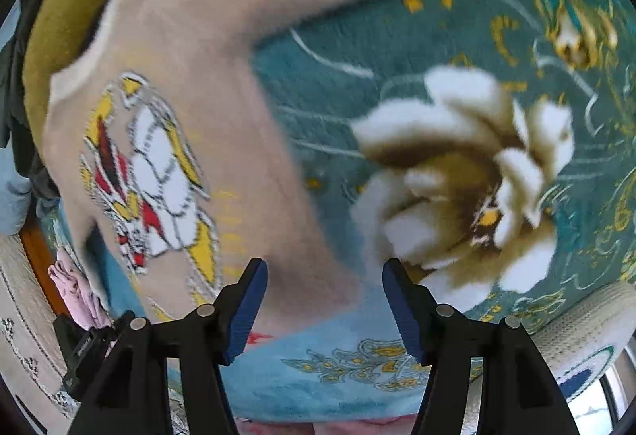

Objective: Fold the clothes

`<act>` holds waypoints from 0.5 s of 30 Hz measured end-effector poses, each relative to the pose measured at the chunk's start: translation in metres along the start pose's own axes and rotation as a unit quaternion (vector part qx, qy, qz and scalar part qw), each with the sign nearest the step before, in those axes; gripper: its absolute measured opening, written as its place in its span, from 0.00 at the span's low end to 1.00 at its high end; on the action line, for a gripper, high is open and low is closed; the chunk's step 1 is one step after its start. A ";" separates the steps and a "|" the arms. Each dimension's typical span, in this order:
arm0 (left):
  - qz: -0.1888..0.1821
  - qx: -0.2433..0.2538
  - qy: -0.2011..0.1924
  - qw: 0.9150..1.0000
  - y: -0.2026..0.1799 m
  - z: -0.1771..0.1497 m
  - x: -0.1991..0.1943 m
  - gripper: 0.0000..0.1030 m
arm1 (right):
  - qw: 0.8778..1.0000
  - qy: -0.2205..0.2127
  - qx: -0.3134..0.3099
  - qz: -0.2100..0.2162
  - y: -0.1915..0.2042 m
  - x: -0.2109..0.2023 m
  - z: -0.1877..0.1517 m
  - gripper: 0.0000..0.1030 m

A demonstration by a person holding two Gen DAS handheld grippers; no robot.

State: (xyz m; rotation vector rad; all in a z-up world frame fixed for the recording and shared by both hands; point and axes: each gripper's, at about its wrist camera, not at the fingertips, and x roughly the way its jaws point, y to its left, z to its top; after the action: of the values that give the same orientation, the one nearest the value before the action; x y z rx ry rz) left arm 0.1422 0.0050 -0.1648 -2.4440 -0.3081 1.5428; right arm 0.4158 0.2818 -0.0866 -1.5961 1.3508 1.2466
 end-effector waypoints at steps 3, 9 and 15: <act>0.011 0.035 0.017 0.999 -0.016 -0.006 0.007 0.61 | 1.000 0.001 0.012 0.022 -0.001 0.009 -0.003 0.64; -0.028 0.063 0.015 0.997 -0.034 0.002 -0.013 0.46 | 0.998 0.003 -0.015 0.057 0.018 -0.005 -0.007 0.67; -0.165 0.025 -0.039 0.985 -0.050 0.026 -0.059 0.42 | 0.977 -0.011 -0.045 0.207 0.039 -0.048 -0.002 0.66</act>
State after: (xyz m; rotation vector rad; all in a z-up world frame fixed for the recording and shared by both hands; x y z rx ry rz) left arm 0.0914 0.0369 -0.1097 -2.1627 -0.6450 1.4799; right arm 0.3789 0.2862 -0.0377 -1.3964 1.6910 1.5821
